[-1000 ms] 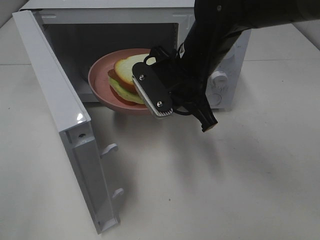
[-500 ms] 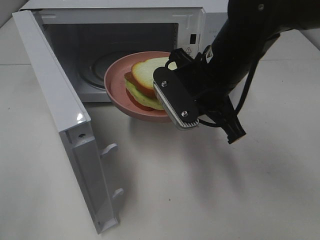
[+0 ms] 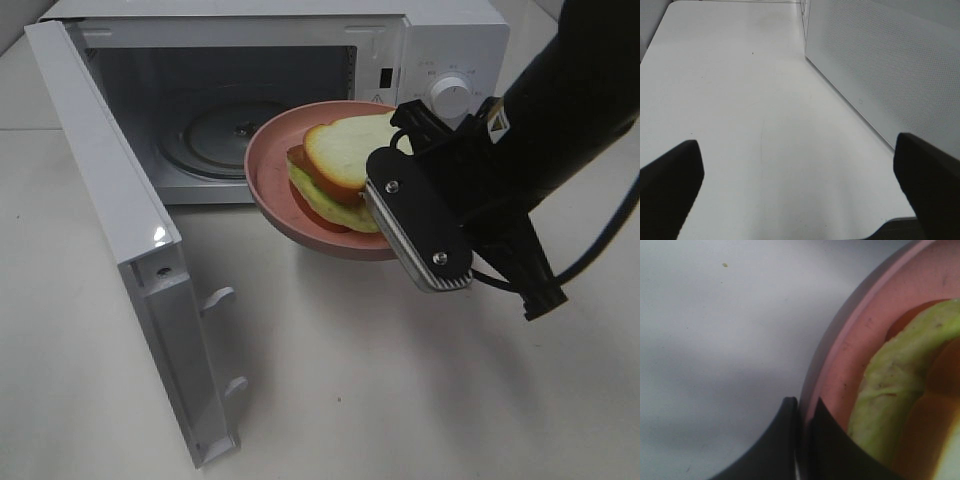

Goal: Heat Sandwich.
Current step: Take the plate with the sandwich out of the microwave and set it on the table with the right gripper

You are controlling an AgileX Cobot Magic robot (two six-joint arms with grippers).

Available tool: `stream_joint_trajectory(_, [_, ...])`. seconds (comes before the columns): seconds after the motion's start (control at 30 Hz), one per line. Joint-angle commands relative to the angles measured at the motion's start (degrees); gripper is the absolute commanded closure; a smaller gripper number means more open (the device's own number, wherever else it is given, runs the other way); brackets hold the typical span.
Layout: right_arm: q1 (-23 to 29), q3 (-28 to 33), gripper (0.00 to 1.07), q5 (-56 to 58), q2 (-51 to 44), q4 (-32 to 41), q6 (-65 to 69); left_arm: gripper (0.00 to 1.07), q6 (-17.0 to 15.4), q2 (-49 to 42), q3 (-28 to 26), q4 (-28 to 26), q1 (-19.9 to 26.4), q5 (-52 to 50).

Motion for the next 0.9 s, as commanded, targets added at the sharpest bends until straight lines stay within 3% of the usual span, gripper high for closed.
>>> stream_joint_trajectory(0.03, [-0.06,2.58,1.07,-0.97,-4.24,-1.26,1.89,0.09,-0.11,-0.86,0.06,-0.34,0.23,-0.23])
stream_joint_trajectory(0.47, [-0.06,10.77,1.07,0.46,-12.78,-1.72,4.76,0.09,-0.11,-0.86,0.06,-0.34,0.23,-0.23])
stream_joint_trajectory(0.9, [-0.06,15.53,1.07,5.27,-19.54,-11.57,17.99,0.09,-0.11,-0.86,0.06,-0.34,0.23,-0.23])
